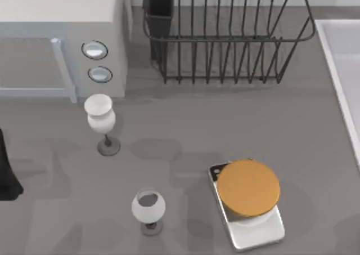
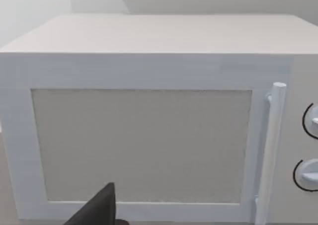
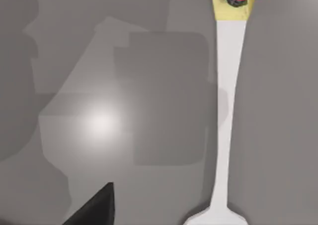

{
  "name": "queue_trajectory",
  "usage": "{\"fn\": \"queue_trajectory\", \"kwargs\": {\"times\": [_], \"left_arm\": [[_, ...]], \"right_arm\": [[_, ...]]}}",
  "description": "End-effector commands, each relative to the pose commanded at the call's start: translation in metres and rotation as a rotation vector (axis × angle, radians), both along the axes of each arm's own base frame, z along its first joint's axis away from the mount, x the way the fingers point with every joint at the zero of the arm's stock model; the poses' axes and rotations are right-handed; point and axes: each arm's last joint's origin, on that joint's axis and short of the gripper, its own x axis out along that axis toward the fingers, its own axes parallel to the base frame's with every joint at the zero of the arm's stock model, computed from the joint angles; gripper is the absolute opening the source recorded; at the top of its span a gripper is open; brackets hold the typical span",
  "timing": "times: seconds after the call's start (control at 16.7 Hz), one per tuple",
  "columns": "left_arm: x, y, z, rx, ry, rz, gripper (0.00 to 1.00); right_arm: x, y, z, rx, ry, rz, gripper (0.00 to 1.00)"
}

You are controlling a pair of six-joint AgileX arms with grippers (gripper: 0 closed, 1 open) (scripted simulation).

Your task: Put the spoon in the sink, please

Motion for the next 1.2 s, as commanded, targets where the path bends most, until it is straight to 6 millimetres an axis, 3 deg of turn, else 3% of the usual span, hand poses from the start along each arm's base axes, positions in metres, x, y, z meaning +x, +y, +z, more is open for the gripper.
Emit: {"fn": "queue_trajectory", "kwargs": {"times": [0.36,0.9,1.2], "left_arm": [[0.0,0.0,0.0,0.0,0.0,0.0,1.0],[0.0,0.0,0.0,0.0,0.0,0.0,1.0],[0.0,0.0,0.0,0.0,0.0,0.0,1.0]], "right_arm": [[0.0,0.001,-0.004,0.0,0.001,0.002,1.0],[0.003,-0.001,-0.089,-0.004,-0.007,0.0,1.0],[0.001,0.0,-0.1,0.0,0.0,0.0,1.0]]}}
